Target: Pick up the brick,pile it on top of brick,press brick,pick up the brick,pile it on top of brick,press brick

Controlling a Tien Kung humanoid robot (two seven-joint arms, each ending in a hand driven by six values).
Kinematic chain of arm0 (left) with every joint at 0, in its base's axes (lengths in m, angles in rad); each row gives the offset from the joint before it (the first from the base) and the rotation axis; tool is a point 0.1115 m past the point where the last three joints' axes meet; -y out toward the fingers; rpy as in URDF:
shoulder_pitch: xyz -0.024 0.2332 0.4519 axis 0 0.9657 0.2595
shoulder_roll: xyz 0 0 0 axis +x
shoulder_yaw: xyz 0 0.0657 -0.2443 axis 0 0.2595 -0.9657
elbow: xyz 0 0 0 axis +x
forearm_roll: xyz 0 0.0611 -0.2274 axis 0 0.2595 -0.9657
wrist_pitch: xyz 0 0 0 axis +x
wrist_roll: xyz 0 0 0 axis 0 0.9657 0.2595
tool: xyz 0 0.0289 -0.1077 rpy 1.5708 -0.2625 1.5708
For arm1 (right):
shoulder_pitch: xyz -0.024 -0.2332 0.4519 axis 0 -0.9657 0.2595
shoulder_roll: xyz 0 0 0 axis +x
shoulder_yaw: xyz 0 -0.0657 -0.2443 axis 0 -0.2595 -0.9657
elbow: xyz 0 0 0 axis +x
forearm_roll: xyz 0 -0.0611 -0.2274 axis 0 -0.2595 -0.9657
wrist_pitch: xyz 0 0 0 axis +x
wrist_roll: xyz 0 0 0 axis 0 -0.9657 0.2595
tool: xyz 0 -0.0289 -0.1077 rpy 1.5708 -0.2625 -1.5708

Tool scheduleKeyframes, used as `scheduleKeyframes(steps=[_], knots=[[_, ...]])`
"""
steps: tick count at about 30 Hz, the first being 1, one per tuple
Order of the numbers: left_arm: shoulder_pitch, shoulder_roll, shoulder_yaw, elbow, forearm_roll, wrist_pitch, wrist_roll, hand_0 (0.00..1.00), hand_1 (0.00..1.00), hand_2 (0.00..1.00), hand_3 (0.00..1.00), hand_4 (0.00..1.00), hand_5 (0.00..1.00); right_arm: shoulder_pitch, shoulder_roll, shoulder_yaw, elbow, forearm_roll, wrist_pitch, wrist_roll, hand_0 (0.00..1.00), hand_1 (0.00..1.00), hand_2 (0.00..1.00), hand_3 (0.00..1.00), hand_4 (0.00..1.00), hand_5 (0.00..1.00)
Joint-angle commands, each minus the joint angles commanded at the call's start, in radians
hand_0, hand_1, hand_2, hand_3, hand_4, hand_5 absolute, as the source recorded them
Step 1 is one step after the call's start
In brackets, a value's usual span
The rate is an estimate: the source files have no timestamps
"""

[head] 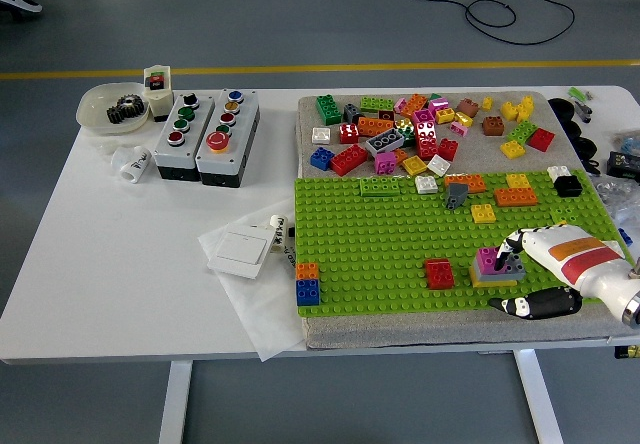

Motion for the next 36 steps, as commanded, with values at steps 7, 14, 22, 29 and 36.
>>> scheduleKeyframes(steps=[7, 14, 22, 29, 36], knots=[[0.001, 0.000, 0.000, 0.000, 0.003, -0.001, 0.001, 0.759, 0.797, 0.829, 0.619, 0.644, 0.669, 0.011, 0.007, -0.018, 0.000, 0.008, 0.001, 0.001, 0.673, 0.660, 0.708, 0.552, 0.897, 0.531], [-0.001, 0.001, 0.007, 0.000, -0.006, 0.000, 0.000, 0.759, 0.798, 0.829, 0.620, 0.644, 0.670, 0.013, 0.002, -0.016, 0.000, 0.017, 0.000, 0.003, 0.673, 0.660, 0.708, 0.552, 0.897, 0.531], [-0.003, 0.002, 0.013, 0.000, -0.014, 0.001, -0.001, 0.760, 0.798, 0.829, 0.620, 0.644, 0.669, 0.011, 0.000, -0.009, 0.000, 0.018, 0.001, 0.002, 0.672, 0.660, 0.708, 0.552, 0.897, 0.531], [-0.004, 0.002, 0.013, 0.000, -0.016, 0.002, -0.001, 0.760, 0.798, 0.829, 0.620, 0.644, 0.669, 0.012, -0.005, -0.003, 0.000, 0.020, 0.003, 0.002, 0.672, 0.659, 0.708, 0.553, 0.898, 0.531], [-0.006, 0.002, 0.018, 0.000, -0.023, 0.003, -0.002, 0.761, 0.798, 0.829, 0.620, 0.644, 0.669, 0.018, -0.009, -0.003, 0.000, 0.022, 0.005, 0.002, 0.672, 0.659, 0.708, 0.553, 0.898, 0.530]])
